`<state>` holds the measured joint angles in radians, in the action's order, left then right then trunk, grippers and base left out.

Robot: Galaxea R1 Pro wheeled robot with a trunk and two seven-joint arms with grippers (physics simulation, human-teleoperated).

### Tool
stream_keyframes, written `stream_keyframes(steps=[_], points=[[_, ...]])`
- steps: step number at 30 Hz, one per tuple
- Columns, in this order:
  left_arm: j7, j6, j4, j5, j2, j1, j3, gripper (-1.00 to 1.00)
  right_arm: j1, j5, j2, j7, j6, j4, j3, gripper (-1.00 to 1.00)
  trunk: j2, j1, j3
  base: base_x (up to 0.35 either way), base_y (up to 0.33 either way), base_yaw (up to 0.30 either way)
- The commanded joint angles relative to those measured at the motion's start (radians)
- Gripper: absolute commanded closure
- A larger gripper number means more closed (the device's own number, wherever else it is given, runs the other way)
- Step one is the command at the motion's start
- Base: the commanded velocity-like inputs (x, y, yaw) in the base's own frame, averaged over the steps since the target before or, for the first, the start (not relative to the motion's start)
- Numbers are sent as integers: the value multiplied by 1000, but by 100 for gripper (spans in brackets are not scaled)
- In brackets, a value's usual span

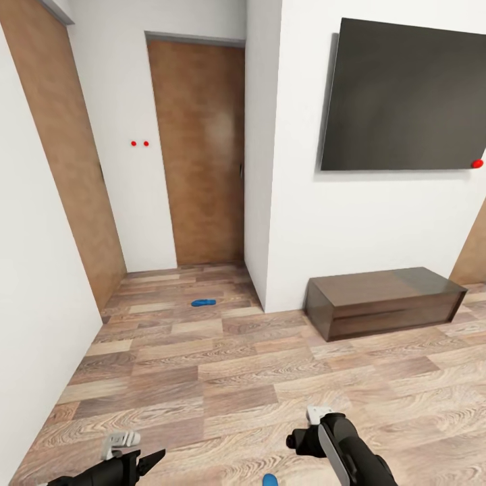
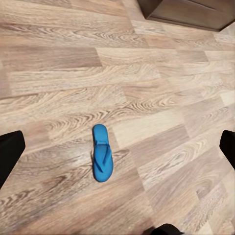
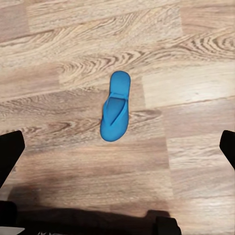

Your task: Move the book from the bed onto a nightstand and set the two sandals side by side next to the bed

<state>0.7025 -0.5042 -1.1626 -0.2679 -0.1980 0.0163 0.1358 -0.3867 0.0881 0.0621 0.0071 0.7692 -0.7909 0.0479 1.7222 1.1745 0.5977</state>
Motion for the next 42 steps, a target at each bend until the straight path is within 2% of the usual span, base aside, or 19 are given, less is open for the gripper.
stream_keyframes(steps=[1, 42], points=[[1, -8, 0, -7, 0, 1, 1, -100, -1, 9, 0, -4, 4, -1, 1, -100, 8, 4, 4, 0, 0, 0], [0, -7, 0, -7, 0, 1, 1, -100, 0, 9, -1, -6, 4, -1, 1, -100, 295, 161, 133, 0, 0, 0]])
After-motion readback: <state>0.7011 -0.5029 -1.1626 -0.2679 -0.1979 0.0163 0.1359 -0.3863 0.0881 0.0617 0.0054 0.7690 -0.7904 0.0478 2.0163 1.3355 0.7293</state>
